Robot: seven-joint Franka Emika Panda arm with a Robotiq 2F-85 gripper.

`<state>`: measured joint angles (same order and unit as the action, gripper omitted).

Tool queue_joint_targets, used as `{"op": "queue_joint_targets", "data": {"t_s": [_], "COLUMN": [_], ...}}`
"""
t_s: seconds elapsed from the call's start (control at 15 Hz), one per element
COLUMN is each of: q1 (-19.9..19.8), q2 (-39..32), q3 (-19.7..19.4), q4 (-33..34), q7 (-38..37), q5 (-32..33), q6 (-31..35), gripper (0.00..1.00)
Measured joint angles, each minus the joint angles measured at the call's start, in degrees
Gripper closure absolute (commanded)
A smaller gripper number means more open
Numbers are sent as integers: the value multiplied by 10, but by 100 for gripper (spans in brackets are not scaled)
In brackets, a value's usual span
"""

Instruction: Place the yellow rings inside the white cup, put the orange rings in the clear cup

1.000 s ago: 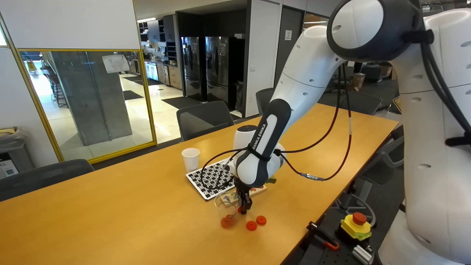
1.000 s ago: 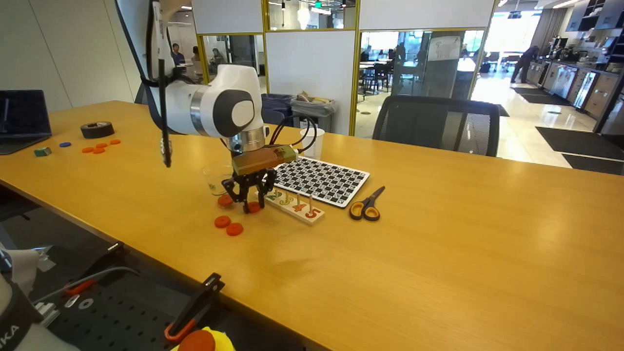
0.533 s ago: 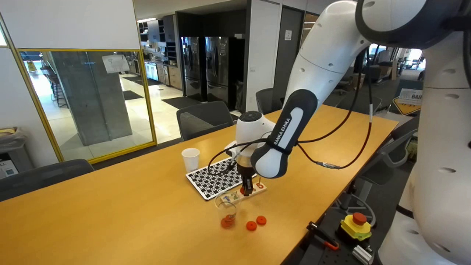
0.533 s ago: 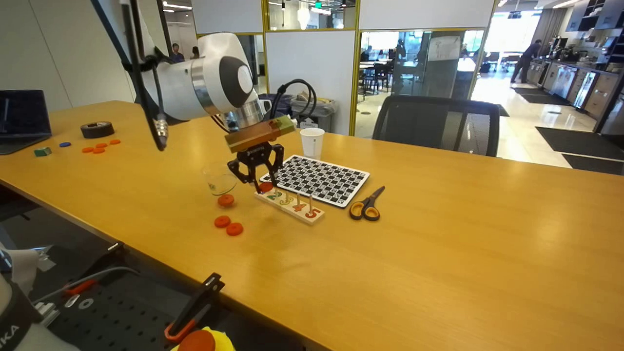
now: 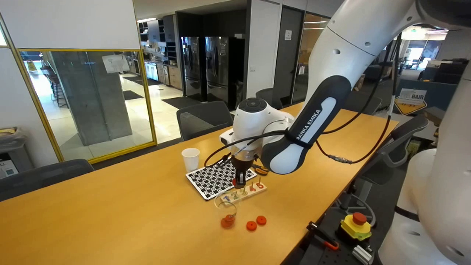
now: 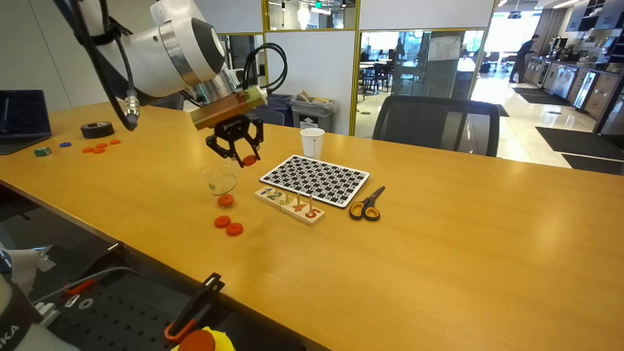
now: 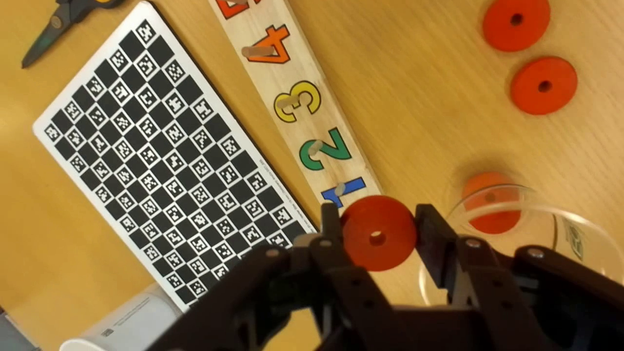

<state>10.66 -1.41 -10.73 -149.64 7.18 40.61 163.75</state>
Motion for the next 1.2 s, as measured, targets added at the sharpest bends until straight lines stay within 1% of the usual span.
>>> {"op": "queue_joint_targets", "data": {"t_s": [0.13, 0.2, 0.27, 0.53, 0.67, 0.8, 0.93, 1.2], "q1": [8, 12, 11, 6, 7, 8, 7, -7], "q2": [17, 24, 30, 39, 39, 40, 40, 40], "q3": [11, 17, 31, 98, 121, 134, 138, 138], "q4": [-16, -24, -33, -57, -60, -59, -59, -58], "q7": [-8, -7, -2, 56, 97, 124, 126, 121], "q5": [-20, -41, -70, -227, -304, -357, -370, -362], "q6": [1, 1, 2, 8, 9, 10, 15, 25], "gripper": [79, 79, 79, 79, 79, 79, 79, 79]}}
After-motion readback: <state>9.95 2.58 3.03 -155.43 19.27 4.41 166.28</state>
